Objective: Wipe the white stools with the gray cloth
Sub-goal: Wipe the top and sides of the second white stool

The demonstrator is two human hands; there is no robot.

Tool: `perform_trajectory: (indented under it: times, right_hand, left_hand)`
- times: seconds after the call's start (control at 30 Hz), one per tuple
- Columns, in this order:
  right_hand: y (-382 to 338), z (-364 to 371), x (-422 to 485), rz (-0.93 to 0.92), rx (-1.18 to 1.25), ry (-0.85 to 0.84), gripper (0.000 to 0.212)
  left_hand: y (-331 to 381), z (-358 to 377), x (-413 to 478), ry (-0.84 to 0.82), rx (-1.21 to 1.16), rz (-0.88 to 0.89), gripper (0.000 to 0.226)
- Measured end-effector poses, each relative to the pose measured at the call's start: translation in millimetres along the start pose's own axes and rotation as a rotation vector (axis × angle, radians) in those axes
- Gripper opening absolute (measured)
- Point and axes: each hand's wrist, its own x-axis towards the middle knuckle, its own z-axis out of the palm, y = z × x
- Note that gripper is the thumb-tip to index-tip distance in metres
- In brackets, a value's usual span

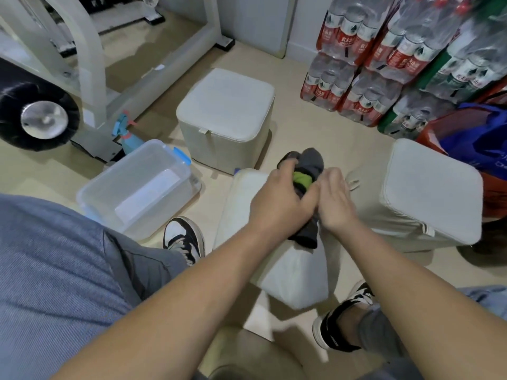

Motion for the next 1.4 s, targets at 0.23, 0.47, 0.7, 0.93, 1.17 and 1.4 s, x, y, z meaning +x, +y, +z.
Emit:
perform_trajectory:
  times: [0.23,0.47,0.7,0.93,1.17,1.4]
  right_hand:
    - [15.0,-37.2,6.8,0.230,0.265,-0.087,0.103]
    - [9.2,-27.6,16.3,0.225,0.202,-0.037,0.091]
    - [6.9,-28.1,19.9,0.389,0.257,0.047,0.097]
    - [14.2,-46.6,20.5,0.482,0.293,-0.106,0.121]
    - [21.9,-53.9,13.4,0.245,-0.009,-0.186,0.101]
    - [26.9,-48.1,16.8,0.476,-0.073,-0.027,0.079]
  left_hand:
    - [-125.9,-25.1,-9.8,0.030,0.061,-0.641,0.054]
    - [-32.1,-9.0,-26.2,-0.015,-0.231,-0.455,0.033]
    - [-50.0,-21.6,-40.7,0.031,-0.222,-0.360,0.030]
    - [-126.6,-33.9,-65.3,-0.244,0.066,-0.798,0.034]
    - [-76.7,-29.4,-46.1,-0.027,-0.060,-0.609,0.023]
    - [-43.2,-42.5,-24.8,0.166,-0.075,-0.437,0.025]
